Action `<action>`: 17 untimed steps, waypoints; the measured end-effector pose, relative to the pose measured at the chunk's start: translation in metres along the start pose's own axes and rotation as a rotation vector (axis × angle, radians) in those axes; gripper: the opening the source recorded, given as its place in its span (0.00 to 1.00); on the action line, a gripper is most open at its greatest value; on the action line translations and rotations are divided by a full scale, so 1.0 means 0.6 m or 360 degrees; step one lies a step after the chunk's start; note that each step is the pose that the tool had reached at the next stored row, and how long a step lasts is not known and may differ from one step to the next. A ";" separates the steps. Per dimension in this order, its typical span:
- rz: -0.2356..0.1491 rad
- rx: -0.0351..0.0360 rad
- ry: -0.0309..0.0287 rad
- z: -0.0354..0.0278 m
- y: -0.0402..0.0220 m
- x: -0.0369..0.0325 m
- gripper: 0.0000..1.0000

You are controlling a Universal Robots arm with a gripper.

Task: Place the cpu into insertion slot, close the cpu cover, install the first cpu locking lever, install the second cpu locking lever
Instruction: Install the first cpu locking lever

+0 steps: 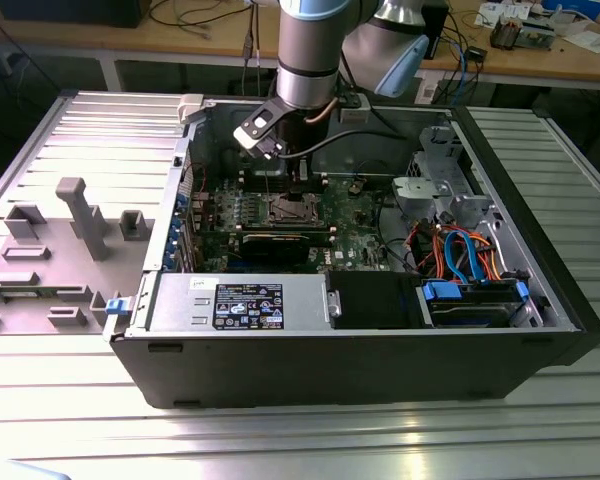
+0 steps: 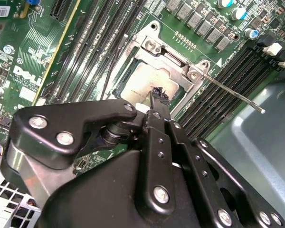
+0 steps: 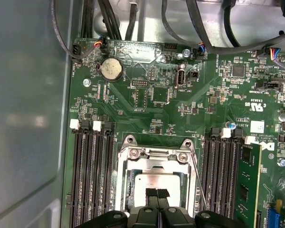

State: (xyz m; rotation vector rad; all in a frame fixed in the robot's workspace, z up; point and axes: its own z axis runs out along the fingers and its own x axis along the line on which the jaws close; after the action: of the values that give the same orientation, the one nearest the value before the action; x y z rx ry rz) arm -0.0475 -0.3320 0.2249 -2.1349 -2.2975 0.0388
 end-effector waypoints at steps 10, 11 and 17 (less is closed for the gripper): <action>0.0000 0.0000 0.00000 -0.019 0.000 0.000 0.11; 0.0000 0.0000 0.00002 -0.020 0.000 0.000 0.11; 0.0000 0.0000 0.00001 -0.021 0.000 0.000 0.11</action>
State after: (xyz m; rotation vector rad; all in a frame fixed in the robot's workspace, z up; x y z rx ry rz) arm -0.0475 -0.3320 0.2376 -2.1349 -2.2975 0.0388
